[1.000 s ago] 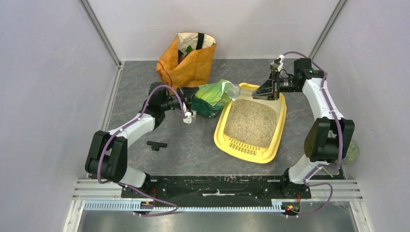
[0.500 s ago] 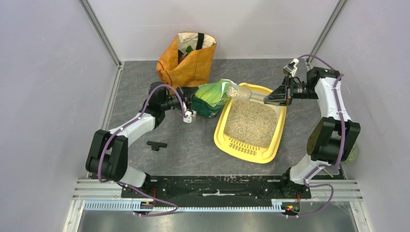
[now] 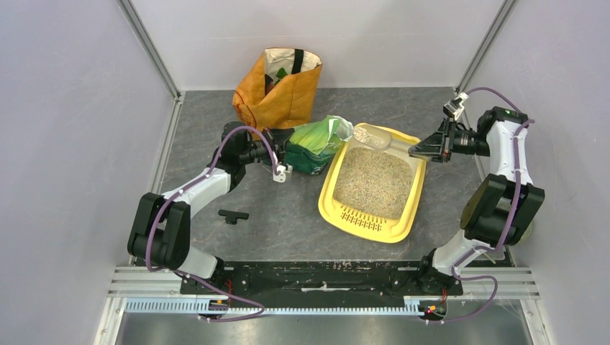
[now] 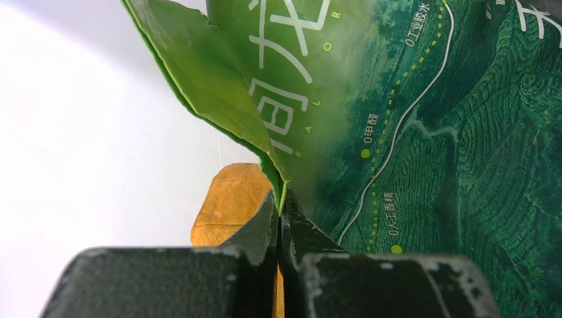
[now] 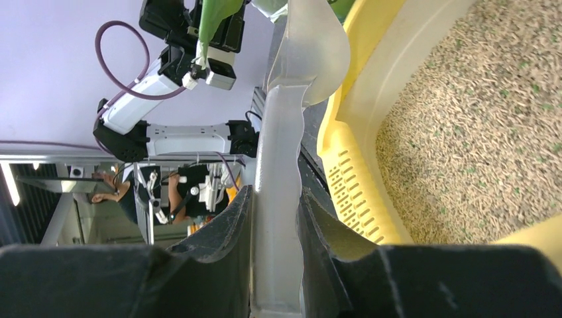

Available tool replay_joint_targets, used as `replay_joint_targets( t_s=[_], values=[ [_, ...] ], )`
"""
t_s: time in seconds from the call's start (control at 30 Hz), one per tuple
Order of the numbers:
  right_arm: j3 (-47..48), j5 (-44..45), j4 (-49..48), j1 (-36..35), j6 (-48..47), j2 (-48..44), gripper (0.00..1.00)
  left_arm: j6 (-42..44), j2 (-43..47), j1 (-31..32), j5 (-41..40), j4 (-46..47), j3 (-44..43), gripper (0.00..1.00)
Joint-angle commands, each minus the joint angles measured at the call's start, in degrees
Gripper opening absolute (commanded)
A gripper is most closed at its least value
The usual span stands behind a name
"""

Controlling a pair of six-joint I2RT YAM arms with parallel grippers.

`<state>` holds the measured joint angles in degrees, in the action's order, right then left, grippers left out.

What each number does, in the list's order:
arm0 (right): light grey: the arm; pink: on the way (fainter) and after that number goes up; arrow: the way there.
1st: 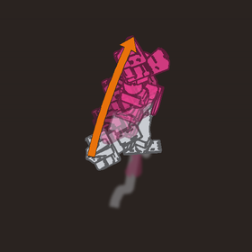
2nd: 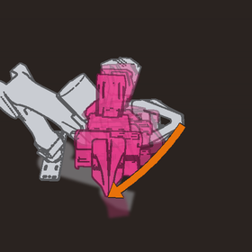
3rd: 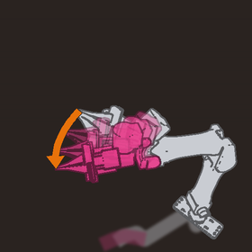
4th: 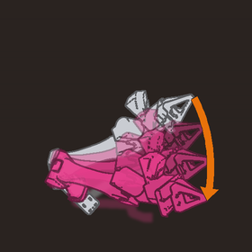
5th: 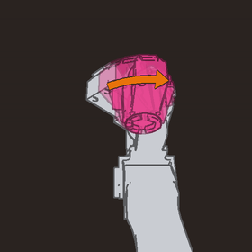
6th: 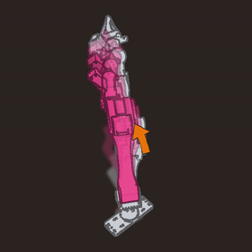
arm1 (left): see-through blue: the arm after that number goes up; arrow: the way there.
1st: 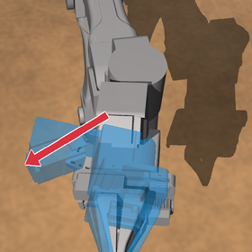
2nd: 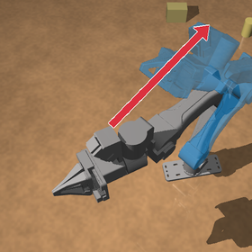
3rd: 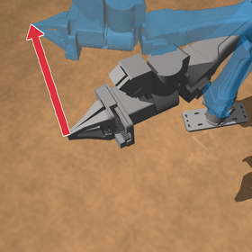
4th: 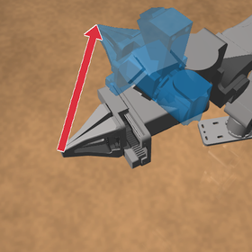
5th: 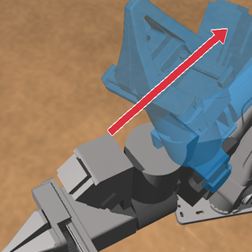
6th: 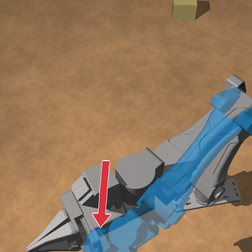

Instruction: Fill the litter box with clean litter

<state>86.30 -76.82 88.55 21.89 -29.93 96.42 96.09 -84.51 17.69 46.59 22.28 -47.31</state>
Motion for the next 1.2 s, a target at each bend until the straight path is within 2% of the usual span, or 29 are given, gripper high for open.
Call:
replay_joint_targets(
  t_s=[0.0, 0.23, 0.4, 0.53, 0.73, 0.9, 1.03, 1.17],
  values=[
    [-2.5, 0.9, 11.2, 2.7, -1.4, -4.8, 0.00, 3.4, 0.7, -0.3, 1.2, 3.8, -4.1, 0.02],
    [-2.4, 6.2, 10.9, 3.9, -1.1, -6.3, 0.00, 3.2, 0.3, -0.3, 2.1, 4.1, -4.7, 0.02],
    [-2.0, 21.3, -5.3, 0.8, 14.8, -12.0, 0.00, 2.6, 0.4, -0.3, 2.1, 4.6, -4.2, 0.02],
    [2.4, 33.8, -8.7, -5.7, 17.4, -14.0, 0.00, 1.3, 0.6, -0.3, 1.4, 5.9, -3.4, 0.02],
    [9.5, 50.1, -9.8, -15.8, 14.9, -16.5, 0.00, -0.4, 1.4, -0.3, 0.1, 7.6, -1.8, 0.02],
    [9.2, 61.0, -11.9, -24.9, 8.4, -19.2, 0.00, -1.6, 2.0, -0.3, -1.0, 9.0, -0.2, 0.02],
    [9.8, 63.9, -10.7, -27.6, 5.9, -18.0, 0.00, -2.4, 2.4, -0.3, -1.9, 9.2, 0.1, 0.02],
    [11.8, 62.1, -11.1, -28.6, 3.9, -18.2, 0.00, -4.3, 2.9, -0.3, -3.6, 9.1, 0.2, 0.02]
  ],
)
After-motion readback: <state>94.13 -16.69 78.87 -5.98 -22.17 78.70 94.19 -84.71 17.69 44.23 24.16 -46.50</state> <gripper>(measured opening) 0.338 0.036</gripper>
